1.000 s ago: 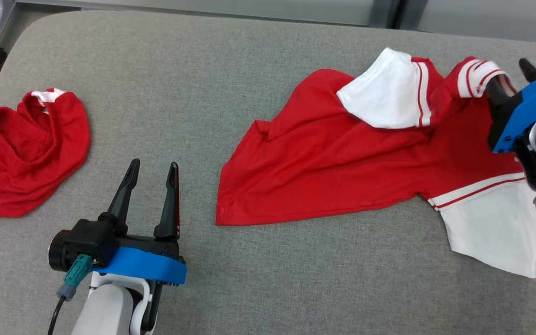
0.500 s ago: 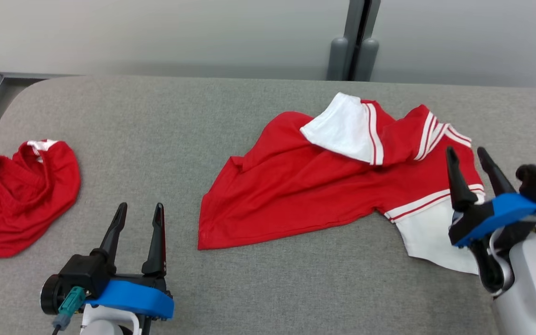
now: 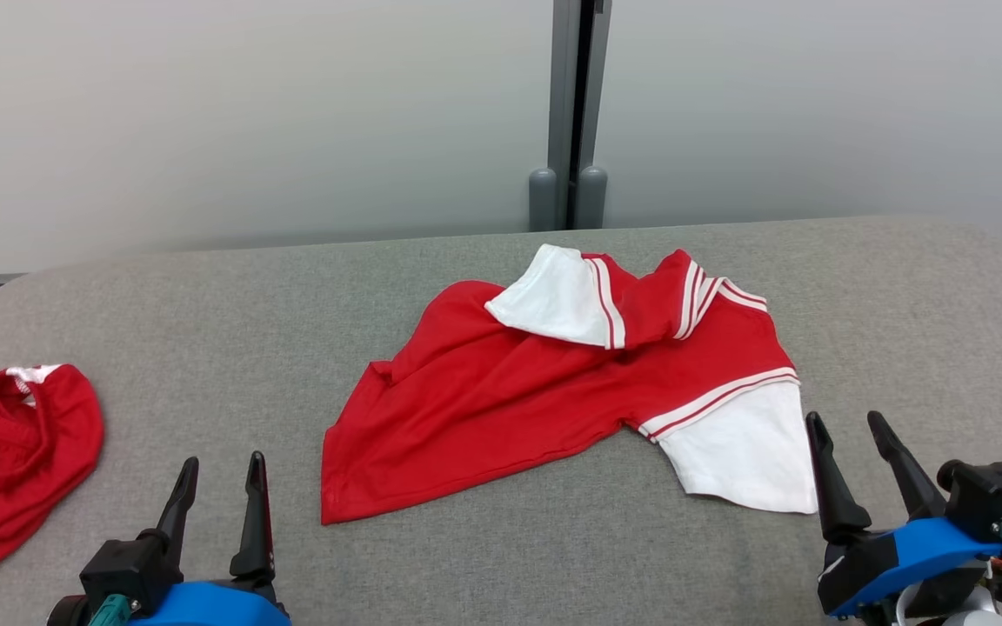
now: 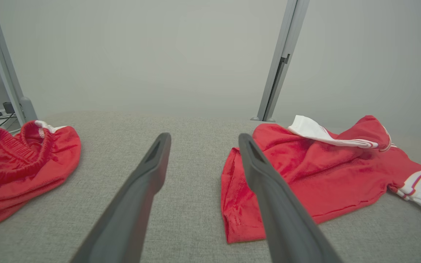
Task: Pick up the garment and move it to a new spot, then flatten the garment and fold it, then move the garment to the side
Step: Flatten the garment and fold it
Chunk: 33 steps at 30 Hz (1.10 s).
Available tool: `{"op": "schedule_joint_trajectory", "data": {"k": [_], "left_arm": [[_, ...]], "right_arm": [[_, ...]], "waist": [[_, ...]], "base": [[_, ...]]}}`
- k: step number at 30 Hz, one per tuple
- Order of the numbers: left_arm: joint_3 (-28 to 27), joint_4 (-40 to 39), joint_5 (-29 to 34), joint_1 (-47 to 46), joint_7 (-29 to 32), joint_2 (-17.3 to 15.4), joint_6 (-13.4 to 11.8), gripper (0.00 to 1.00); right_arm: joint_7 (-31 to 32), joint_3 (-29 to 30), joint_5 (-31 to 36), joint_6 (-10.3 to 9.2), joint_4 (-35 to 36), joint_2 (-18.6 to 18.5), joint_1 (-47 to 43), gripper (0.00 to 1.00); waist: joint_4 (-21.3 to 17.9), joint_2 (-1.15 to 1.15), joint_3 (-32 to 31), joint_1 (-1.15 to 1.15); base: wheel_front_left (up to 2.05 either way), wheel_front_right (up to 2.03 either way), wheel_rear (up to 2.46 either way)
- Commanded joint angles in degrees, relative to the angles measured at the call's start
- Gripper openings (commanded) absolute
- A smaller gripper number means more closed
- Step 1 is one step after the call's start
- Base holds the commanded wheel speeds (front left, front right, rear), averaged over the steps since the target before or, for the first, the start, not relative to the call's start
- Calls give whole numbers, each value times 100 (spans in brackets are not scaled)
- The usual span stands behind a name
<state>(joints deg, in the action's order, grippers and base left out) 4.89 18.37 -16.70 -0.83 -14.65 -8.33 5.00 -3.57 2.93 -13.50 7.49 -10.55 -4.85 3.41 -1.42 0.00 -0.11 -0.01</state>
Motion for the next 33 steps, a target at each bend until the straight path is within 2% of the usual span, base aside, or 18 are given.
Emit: {"op": "schedule_joint_trajectory", "data": {"k": [1, 11, 24, 33], "left_arm": [[-15, 13, -33, 67, 20, -22, -48, 100], [-35, -71, -115, 190, 133, -21, -175, 100], [87, -88, -165, 204, 231, -45, -163, 100], [432, 704, -189, -365, 1172, 77, -162, 100]], "right_arm": [[41, 13, 24, 1, 67, 30, -113, 100], [143, 15, 17, 1, 355, 153, -315, 100], [302, 98, 49, 1, 437, 191, -374, 100], [788, 292, 267, 1, 273, 194, 20, 100]], "waist": [[-69, 0, -60, 1], [-139, 0, -88, 1], [-129, 0, -94, 1], [-161, 0, 108, 1]], "base": [[0, 0, 0], [0, 0, 0], [0, 0, 0], [0, 0, 0]]}}
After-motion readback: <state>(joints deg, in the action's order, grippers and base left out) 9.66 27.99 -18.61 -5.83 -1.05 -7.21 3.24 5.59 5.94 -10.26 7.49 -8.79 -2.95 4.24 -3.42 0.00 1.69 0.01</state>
